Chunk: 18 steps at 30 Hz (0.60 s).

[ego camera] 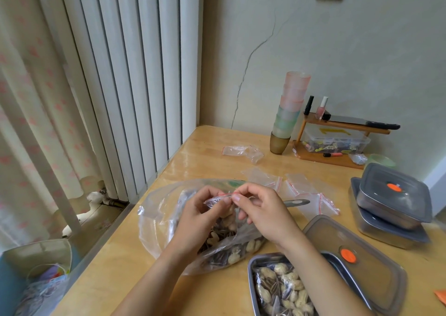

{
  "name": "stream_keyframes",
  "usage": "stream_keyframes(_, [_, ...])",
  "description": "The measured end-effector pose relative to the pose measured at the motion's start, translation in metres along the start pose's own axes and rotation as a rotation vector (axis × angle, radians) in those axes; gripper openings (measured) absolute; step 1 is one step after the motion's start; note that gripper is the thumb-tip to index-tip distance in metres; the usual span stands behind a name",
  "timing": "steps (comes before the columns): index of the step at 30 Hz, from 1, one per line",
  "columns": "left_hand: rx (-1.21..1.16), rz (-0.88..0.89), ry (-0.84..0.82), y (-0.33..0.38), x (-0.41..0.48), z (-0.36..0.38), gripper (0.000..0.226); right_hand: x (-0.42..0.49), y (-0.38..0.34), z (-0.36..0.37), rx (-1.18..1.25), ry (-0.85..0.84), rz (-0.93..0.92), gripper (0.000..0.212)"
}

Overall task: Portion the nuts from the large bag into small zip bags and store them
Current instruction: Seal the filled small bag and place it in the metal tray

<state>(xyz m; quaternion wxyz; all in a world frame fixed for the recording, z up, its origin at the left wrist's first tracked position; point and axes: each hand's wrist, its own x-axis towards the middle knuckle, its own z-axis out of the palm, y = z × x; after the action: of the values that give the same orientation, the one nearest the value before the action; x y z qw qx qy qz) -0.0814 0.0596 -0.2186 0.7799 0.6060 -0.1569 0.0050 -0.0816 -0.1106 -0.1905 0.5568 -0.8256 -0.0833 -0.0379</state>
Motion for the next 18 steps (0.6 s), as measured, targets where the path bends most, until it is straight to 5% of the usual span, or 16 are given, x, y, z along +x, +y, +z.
stream_keyframes(18, [-0.05,-0.122,0.033,-0.013,0.006,-0.007,0.008,0.004,0.006,0.002,-0.008,-0.02,0.045,0.007])
